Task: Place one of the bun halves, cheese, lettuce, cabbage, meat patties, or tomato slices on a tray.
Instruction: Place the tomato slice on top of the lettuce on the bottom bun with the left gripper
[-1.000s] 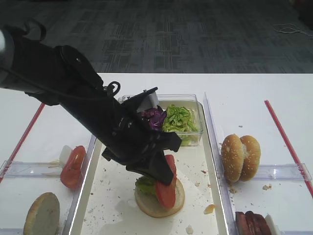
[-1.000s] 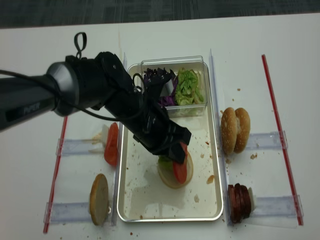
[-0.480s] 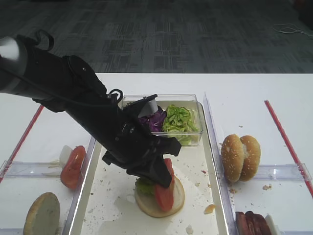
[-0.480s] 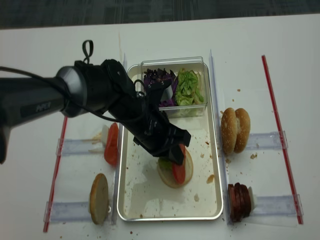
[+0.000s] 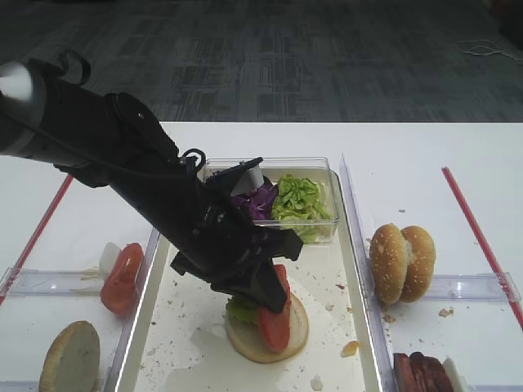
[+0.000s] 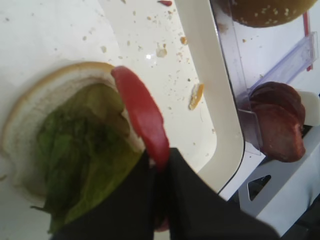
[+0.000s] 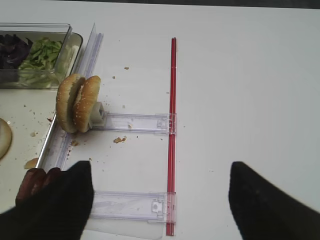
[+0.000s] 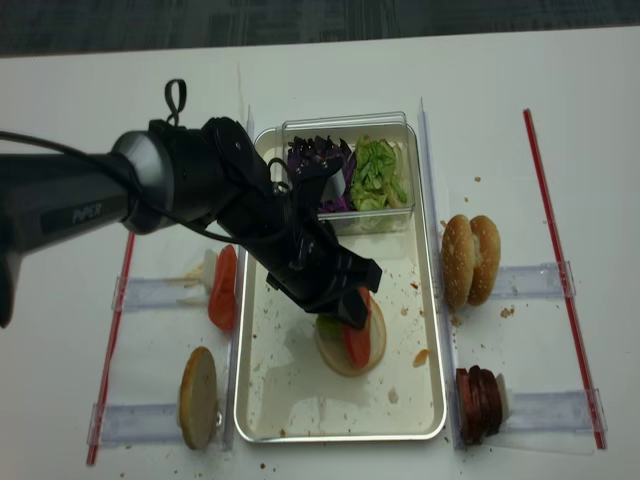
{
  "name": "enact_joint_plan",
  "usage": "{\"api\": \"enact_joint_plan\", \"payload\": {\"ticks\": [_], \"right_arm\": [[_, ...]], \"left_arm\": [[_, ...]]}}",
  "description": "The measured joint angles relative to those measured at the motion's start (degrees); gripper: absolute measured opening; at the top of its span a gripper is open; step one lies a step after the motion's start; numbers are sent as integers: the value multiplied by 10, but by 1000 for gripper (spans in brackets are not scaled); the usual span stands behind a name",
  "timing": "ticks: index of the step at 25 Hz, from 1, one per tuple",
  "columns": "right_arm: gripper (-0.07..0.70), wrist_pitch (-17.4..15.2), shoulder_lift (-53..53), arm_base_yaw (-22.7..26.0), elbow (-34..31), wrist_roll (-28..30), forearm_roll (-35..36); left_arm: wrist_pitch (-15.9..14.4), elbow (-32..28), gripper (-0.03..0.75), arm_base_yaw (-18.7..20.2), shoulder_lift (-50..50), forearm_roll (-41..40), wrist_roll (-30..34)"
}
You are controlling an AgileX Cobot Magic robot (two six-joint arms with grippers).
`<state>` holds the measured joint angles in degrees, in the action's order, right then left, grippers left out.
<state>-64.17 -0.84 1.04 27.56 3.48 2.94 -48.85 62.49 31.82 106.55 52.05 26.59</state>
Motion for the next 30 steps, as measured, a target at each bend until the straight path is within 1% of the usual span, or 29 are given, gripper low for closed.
{"api": "enact_joint_plan", "payload": {"ticks": [4, 13, 17, 24, 30], "right_arm": [[590, 0, 0, 0, 0, 0, 0], [590, 0, 0, 0, 0, 0, 0], [590, 0, 0, 0, 0, 0, 0], [590, 0, 0, 0, 0, 0, 0], [590, 0, 0, 0, 0, 0, 0]], "left_arm": [[0, 0, 122, 0, 0, 0, 0], [3, 0, 344, 0, 1, 0, -7], [3, 0, 413, 0, 1, 0, -7], [4, 0, 494, 0, 1, 0, -7], [10, 0, 510, 0, 1, 0, -7]]}}
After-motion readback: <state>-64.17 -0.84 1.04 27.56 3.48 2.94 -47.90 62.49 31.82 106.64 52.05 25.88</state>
